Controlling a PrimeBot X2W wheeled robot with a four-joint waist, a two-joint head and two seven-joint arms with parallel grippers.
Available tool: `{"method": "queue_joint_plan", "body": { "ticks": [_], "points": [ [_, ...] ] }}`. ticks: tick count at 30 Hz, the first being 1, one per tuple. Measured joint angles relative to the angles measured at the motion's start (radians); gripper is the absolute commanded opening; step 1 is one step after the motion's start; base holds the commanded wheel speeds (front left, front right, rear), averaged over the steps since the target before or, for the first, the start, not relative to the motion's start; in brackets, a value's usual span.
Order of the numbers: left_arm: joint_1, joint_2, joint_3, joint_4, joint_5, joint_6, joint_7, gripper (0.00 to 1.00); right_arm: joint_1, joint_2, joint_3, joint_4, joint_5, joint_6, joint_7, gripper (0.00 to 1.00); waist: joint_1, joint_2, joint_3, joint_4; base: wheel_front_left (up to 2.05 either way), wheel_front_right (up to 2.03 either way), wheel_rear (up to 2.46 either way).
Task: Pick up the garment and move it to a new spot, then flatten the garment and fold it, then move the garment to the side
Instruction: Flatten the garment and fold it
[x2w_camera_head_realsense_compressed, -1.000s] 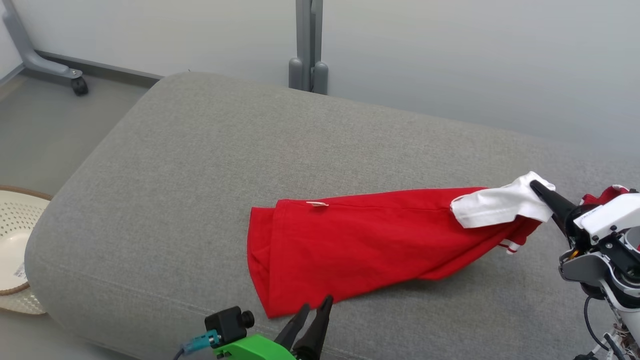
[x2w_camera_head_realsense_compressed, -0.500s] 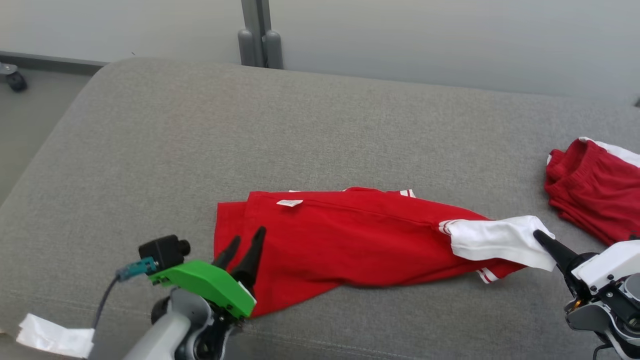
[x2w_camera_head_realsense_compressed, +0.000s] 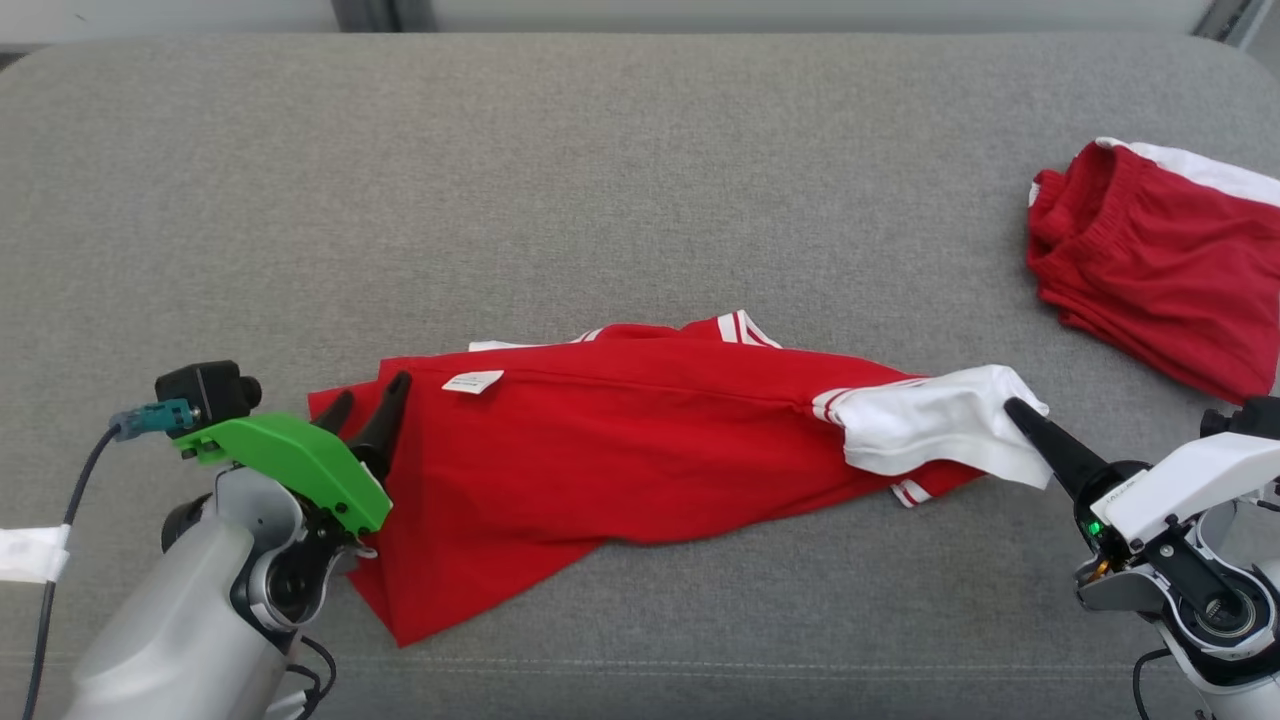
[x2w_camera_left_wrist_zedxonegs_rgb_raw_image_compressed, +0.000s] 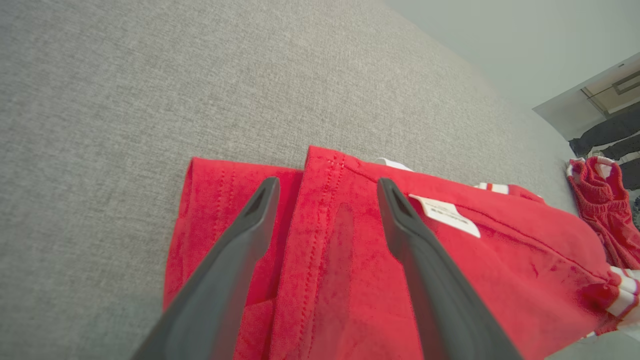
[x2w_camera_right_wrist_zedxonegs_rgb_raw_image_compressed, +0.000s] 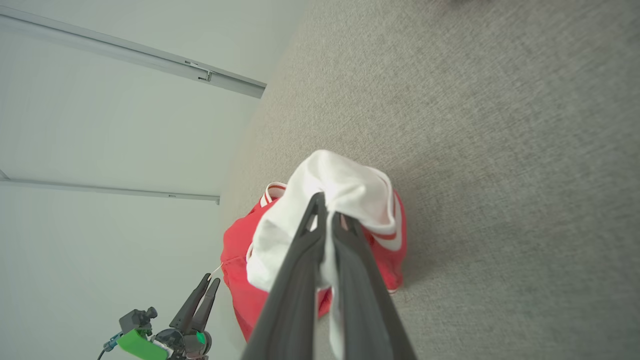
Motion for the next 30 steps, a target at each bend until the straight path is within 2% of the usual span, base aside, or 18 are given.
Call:
{"method": "queue_joint_plan", "body": {
  "ticks": [3, 12, 29, 30],
  "points": [
    [-0.03, 0.008, 0.001, 0.04, 0.028, -0.002, 0.002, 1.0, -0.011, 0.003, -0.001, -0.002, 0.0, 0.008, -0.01, 0.0, 0.0, 0.0, 0.038, -0.026, 0.0, 0.0, 0.0],
    [-0.092, -0.035, -0.004, 0.111, 0.03, -0.067, 0.0, 1.0, -0.01, 0.01, -0.022, 0.024, -0.004, 0.021, -0.04, 0.0, 0.0, 0.0, 0.116, -0.077, 0.0, 0.0, 0.0],
    [-0.114, -0.099, -0.038, 0.196, 0.03, -0.113, -0.013, 1.0, 0.007, 0.022, -0.027, 0.071, -0.002, 0.034, -0.066, 0.0, -0.0001, 0.0, 0.087, -0.023, 0.0, 0.0, 0.0],
    [-0.114, -0.101, -0.04, 0.199, 0.029, -0.113, -0.013, 0.9, 0.011, 0.023, -0.027, 0.073, -0.002, 0.034, -0.068, 0.0, -0.0001, 0.0, 0.084, -0.02, 0.0, 0.0, 0.0]
  ]
}}
